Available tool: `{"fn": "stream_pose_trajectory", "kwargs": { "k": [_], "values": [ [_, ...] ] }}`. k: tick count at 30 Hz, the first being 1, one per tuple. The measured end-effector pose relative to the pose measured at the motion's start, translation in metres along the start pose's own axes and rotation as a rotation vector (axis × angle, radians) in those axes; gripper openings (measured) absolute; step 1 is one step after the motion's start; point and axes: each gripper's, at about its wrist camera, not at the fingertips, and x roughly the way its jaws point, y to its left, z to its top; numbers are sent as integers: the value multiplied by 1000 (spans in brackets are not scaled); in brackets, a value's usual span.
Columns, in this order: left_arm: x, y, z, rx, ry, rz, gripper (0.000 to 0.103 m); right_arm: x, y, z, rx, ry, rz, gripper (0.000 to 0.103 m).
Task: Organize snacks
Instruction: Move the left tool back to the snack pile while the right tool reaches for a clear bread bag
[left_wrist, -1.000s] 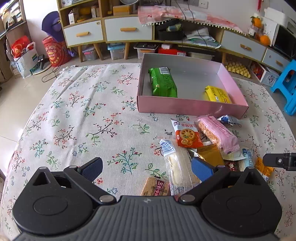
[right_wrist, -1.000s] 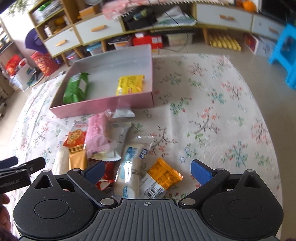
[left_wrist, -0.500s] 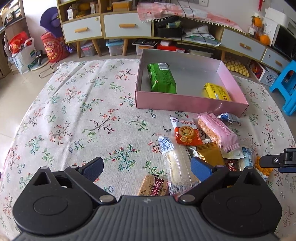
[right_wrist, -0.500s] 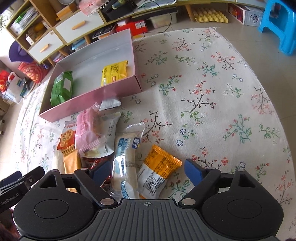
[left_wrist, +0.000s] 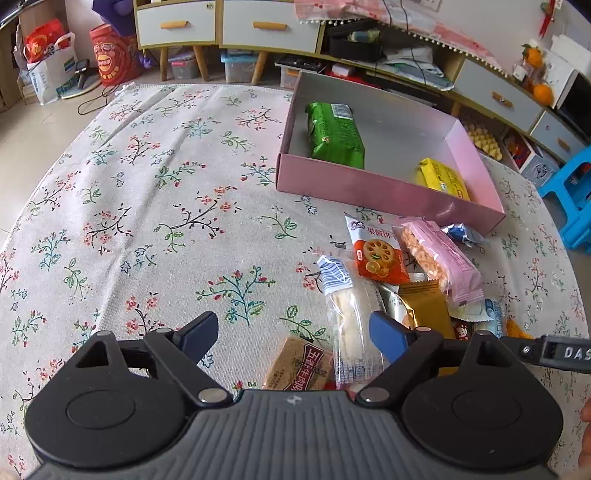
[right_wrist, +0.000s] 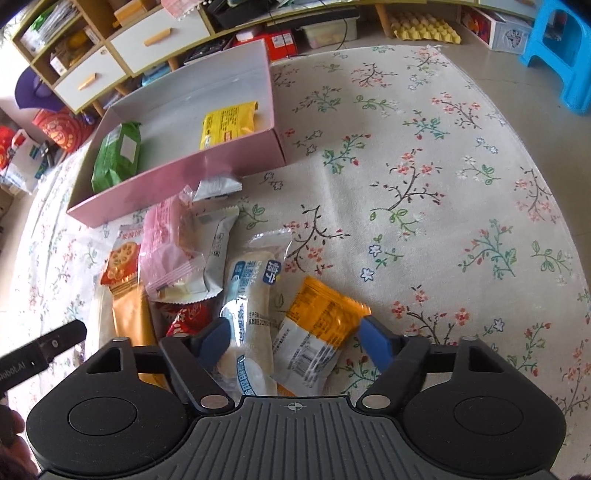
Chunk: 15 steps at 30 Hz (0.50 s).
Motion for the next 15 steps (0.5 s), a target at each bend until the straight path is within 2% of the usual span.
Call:
{"fn": "stream_pose_trajectory", "kwargs": {
  "k": [7,11,15],
  "values": [
    [2,5,1,-21,9,-8,80,3,-1,2,6,-16,1,64],
    [3,9,1,-35,10,-4,75,-3,-10,7,54,-41,10,54],
    [5,5,-2,5,18,0,67,0,-12,7,61,-37,2,52]
  ]
}}
